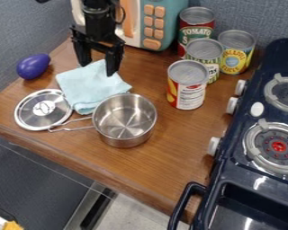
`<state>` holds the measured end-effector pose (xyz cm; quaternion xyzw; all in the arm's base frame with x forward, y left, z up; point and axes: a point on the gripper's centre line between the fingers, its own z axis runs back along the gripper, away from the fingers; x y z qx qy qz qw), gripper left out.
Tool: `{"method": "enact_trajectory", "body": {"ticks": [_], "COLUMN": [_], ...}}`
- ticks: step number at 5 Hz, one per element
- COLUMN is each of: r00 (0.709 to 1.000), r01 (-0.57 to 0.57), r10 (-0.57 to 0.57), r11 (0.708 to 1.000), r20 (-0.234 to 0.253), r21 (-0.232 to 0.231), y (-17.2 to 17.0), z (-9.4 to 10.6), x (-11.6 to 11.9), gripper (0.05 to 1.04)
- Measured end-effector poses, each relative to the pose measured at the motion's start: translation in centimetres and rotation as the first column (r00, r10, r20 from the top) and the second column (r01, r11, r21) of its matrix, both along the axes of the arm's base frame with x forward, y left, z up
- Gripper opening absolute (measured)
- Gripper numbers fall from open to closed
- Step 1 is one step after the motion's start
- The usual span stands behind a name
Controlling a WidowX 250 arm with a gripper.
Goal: Wipe the table with a blue cloth and then put it back
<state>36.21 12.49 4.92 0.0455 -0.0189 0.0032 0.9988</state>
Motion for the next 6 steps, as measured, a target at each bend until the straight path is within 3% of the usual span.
{"method": "enact_trajectory", "body": {"ticks": [1, 3, 6], "r00": [1.0, 0.998, 0.998], "r01": [0.001, 0.014, 0.013], "r10": [-0.001, -0.016, -0.016], "r11": [1.0, 0.999, 0.999], "r20": [-0.001, -0.067, -0.067], "r21": [-0.007, -0.039, -0.039], "y": [-0.15, -0.51, -0.5], "z": [0.25, -0.03, 0.01], "x": [-0.33, -0.7, -0.69], "gripper": [1.0, 1.0, 1.0]}}
